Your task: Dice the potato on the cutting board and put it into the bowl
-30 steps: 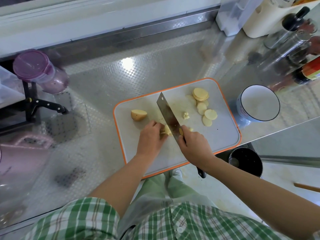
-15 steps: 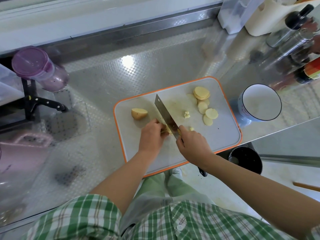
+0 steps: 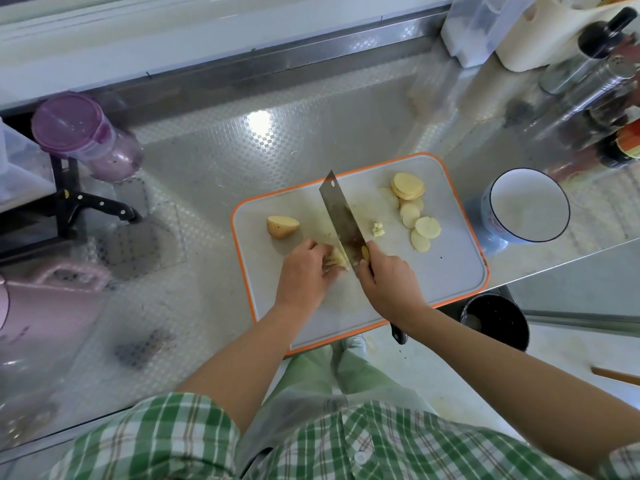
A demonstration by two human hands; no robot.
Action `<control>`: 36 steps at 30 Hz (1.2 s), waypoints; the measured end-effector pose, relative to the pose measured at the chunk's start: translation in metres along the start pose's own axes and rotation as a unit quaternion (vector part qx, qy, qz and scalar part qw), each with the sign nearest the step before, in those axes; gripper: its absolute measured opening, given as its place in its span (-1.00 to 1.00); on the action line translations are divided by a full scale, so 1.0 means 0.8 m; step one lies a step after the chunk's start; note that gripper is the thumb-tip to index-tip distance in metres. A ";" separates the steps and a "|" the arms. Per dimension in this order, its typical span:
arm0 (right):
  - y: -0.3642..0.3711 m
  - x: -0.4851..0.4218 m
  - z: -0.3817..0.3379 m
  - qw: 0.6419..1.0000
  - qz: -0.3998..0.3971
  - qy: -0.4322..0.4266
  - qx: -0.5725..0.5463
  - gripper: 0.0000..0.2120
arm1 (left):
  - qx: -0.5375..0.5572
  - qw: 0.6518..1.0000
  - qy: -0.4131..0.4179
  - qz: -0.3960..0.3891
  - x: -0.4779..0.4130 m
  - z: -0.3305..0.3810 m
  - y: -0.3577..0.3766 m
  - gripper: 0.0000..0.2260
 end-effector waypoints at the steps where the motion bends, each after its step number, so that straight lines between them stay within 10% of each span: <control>1: -0.005 0.001 -0.001 1.000 0.000 -0.004 -0.004 -0.90 | -0.006 1.000 0.004 0.001 0.002 0.000 -0.002 -0.69; 36: -0.003 0.019 -0.008 1.000 0.002 -0.019 0.017 -0.85 | -0.050 0.999 0.004 -0.001 0.009 -0.002 -0.001 -0.78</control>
Point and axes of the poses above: each hand's wrist, its own x-axis away from the middle knuckle, its own y-axis out of the palm, z = x × y, the point moved 7 cm from there along -x, towards the middle knuckle, and after that the axes turned 13 degrees about y, right-handed, at the moved point
